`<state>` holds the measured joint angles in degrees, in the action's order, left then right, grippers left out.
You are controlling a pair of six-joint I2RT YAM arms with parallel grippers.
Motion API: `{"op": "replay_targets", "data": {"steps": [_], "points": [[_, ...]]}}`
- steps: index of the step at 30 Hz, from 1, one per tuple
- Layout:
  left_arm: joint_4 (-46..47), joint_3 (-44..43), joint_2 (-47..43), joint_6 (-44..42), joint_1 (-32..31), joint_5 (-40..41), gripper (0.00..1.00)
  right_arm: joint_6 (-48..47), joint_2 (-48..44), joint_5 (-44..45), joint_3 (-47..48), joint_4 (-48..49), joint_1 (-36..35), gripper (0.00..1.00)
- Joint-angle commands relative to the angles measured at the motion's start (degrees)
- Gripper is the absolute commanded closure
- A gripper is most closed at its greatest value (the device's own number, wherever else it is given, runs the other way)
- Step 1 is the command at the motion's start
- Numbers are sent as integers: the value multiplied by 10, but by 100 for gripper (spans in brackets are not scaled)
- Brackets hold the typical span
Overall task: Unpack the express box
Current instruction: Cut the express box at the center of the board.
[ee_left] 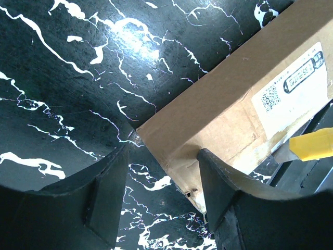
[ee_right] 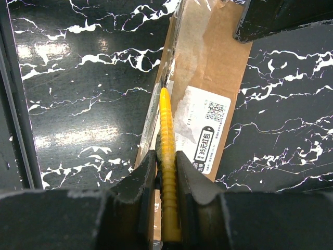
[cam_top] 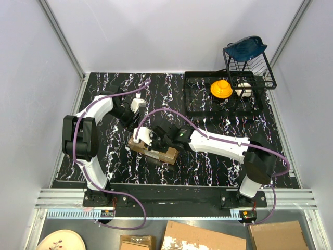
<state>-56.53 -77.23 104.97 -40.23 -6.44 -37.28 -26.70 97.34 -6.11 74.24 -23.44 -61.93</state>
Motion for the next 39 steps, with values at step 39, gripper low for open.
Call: {"op": "replay_targets", "data": {"steps": [39], "points": [[11,-5,18,-20,5,26,42,-15,-42,26,31,9,-5,100]]}}
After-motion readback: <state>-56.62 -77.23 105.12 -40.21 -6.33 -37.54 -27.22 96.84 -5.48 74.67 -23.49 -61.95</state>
